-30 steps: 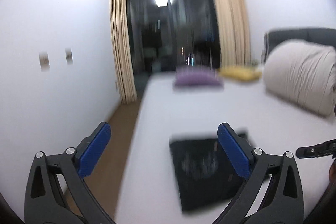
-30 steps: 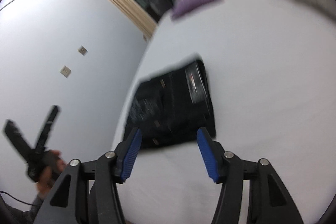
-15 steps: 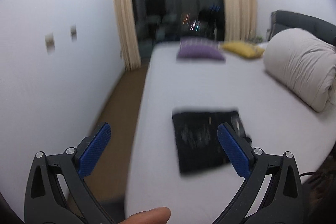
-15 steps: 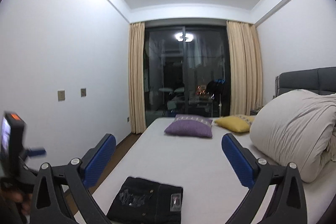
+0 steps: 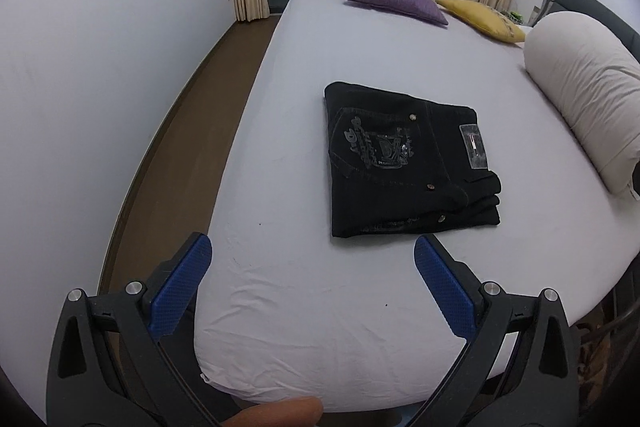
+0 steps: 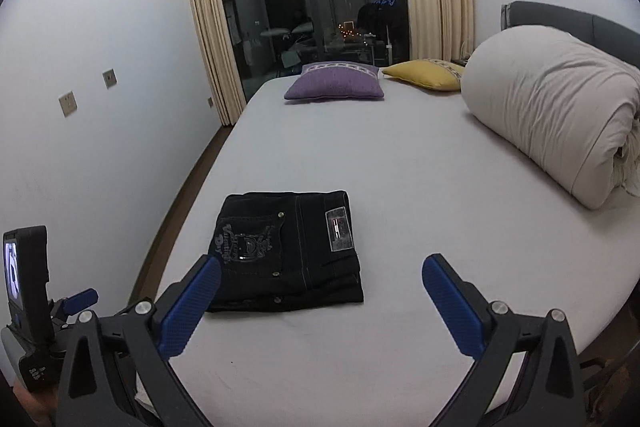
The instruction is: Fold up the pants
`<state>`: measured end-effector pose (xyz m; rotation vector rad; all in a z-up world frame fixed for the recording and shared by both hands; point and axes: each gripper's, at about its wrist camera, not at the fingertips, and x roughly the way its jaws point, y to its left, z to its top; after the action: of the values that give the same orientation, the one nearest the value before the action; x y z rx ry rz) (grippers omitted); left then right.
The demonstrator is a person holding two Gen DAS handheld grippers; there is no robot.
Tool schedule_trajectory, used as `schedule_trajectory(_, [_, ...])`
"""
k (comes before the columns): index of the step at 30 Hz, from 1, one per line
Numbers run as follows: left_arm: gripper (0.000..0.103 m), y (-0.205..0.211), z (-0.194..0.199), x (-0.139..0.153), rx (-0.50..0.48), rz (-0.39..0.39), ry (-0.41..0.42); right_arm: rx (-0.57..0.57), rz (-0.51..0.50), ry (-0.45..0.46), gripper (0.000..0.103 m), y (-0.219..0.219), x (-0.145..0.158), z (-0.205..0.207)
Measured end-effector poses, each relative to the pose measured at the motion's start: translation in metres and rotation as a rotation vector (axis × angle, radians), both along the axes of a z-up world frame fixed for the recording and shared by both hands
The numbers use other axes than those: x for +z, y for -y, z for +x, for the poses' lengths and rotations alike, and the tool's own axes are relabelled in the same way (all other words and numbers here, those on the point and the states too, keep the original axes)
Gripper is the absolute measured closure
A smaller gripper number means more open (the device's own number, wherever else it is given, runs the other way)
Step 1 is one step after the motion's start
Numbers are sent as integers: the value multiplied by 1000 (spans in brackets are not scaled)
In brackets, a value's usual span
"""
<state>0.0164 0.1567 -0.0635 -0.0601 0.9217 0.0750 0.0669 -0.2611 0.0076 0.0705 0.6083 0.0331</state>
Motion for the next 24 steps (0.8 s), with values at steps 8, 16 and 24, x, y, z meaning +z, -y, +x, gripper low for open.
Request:
schedule_trajectory(8, [0, -3, 11, -16, 5, -7, -7, 6, -33, -16, 0, -7, -7, -2])
schedule_trajectory(16, [0, -4, 10, -18, 4, -14, -13, 6, -39, -43, 0, -10, -12, -3])
schedule_trajectory(24, [0, -3, 9, -18, 1, -13, -11, 10, -38, -69, 0, -10, -19, -2])
